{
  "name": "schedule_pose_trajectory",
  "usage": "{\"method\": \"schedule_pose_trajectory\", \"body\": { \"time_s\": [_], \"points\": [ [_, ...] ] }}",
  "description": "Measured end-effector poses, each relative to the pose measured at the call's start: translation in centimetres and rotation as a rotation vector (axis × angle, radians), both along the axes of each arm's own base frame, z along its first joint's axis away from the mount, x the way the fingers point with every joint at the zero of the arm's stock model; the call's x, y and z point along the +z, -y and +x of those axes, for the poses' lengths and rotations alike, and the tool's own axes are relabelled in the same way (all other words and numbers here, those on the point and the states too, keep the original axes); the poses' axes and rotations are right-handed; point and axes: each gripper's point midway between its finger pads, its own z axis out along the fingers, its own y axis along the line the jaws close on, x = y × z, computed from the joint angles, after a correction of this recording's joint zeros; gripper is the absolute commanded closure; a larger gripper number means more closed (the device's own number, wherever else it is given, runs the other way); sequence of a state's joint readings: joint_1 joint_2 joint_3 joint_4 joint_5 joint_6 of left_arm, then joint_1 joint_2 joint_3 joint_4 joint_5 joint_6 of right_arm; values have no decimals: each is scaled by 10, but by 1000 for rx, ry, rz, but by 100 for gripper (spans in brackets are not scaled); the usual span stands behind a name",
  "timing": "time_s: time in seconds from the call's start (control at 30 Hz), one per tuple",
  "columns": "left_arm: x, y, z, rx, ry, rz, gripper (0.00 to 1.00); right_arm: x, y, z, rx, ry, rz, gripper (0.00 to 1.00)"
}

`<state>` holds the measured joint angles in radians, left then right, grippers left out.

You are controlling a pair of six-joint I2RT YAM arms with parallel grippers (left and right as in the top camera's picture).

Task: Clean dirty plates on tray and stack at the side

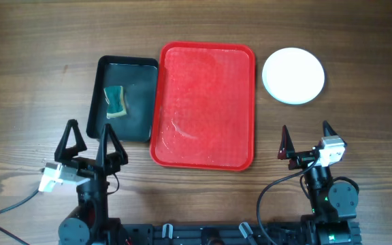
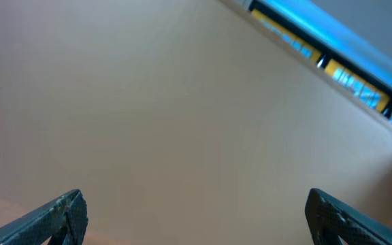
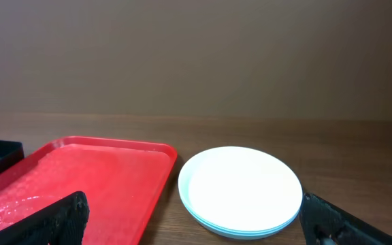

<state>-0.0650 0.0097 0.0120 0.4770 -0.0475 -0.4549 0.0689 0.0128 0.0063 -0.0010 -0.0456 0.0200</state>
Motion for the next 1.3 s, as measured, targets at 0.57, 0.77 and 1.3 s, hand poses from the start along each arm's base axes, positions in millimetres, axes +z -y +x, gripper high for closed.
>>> {"method": "schedule_pose_trajectory", "body": {
  "time_s": [0.57,0.77,1.3],
  "points": [
    [-131,2,27,18,-544,120,0,0,0,0,0,0,0,0],
    [-131,-7,28,62,-546,160,0,0,0,0,0,0,0,0],
    [-131,-7,28,64,-546,168,0,0,0,0,0,0,0,0]
  ]
}}
